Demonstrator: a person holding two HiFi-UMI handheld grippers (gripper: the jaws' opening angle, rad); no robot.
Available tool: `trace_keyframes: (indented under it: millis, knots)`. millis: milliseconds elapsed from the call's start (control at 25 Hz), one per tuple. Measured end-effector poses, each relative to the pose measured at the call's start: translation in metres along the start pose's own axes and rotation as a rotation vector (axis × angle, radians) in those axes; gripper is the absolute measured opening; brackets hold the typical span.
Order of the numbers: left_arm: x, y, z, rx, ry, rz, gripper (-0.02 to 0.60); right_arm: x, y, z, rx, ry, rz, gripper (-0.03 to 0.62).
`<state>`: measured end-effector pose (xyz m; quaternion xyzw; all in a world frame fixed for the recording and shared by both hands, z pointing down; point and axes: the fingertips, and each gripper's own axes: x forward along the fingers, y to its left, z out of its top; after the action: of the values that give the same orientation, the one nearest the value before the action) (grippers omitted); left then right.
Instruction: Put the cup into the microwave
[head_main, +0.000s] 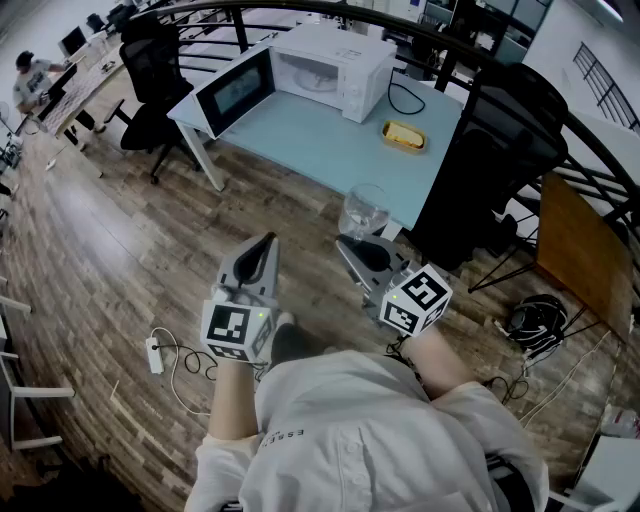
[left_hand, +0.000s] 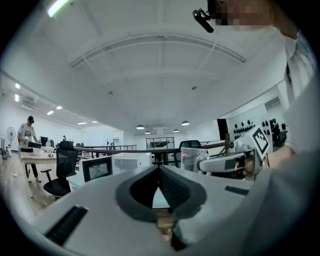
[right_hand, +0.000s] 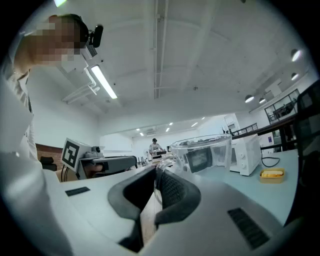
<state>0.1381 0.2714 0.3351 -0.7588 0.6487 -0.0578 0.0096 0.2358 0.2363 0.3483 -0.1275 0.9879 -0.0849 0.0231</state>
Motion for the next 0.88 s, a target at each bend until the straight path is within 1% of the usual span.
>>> trace_keyframes:
  millis: [400,600,880]
  knots:
    - [0.000,-0.003,-0.002,-0.014,0.001,-0.007,0.002,0.000,0.000,-0.001,-0.004,0.007,0.008,0.025]
    - [0.001,0.000,-0.009,-0.037,0.015,-0.007,0.002,0.001,0.001,-0.001,0.013,-0.006,0.020,0.025]
    - [0.007,0.013,-0.019,-0.042,0.037,-0.009,0.002,0.018,-0.003,-0.011,-0.008,0.028,0.034,0.025]
